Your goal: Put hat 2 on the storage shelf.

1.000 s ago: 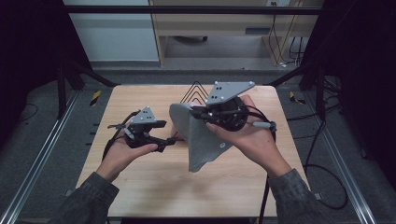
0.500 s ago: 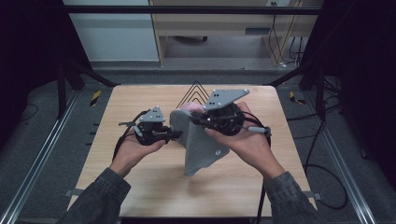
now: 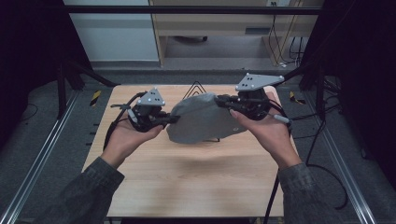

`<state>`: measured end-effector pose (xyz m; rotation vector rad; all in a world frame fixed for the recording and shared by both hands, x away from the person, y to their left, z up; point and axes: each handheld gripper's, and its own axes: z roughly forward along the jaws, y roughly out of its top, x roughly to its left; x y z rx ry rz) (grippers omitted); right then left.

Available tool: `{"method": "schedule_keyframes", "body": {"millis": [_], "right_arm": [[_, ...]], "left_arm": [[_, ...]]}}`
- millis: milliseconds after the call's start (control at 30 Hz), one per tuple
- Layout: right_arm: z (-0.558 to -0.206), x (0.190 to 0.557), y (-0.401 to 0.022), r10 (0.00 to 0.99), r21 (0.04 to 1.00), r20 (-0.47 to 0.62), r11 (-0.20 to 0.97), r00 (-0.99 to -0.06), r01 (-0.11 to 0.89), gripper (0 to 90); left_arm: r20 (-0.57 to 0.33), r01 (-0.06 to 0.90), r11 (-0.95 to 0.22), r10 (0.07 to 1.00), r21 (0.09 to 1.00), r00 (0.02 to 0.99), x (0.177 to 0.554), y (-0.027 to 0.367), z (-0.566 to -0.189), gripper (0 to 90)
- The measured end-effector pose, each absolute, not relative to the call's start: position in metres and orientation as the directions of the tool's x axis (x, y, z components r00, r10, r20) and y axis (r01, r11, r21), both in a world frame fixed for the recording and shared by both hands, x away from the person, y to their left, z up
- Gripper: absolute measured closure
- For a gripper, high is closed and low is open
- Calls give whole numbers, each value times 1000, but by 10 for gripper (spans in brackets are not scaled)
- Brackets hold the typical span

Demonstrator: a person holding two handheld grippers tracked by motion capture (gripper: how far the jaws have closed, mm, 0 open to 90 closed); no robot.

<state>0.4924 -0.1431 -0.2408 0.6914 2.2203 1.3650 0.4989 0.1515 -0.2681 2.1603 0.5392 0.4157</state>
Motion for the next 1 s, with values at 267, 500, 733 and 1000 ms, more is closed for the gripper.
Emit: {"method": "schedule_keyframes", "body": {"millis": [267,500,733,1000], "right_arm": [[-209,510,-143,643,917,-106,358,-759,176,862],[-191,522,-146,656,932,-92,320,-749,167,861],[-187,535,-148,680,940,-84,297,-728,169,862],[-185,545,-148,695,952,-68,260,-716,162,862]], "left_arm": [[133,207,-525,537,825,833,509,151,-229,872],[124,200,-499,542,843,831,514,147,-210,872],[149,186,-498,558,847,817,522,142,-196,873],[150,185,-488,569,853,808,535,143,-193,873]]}}
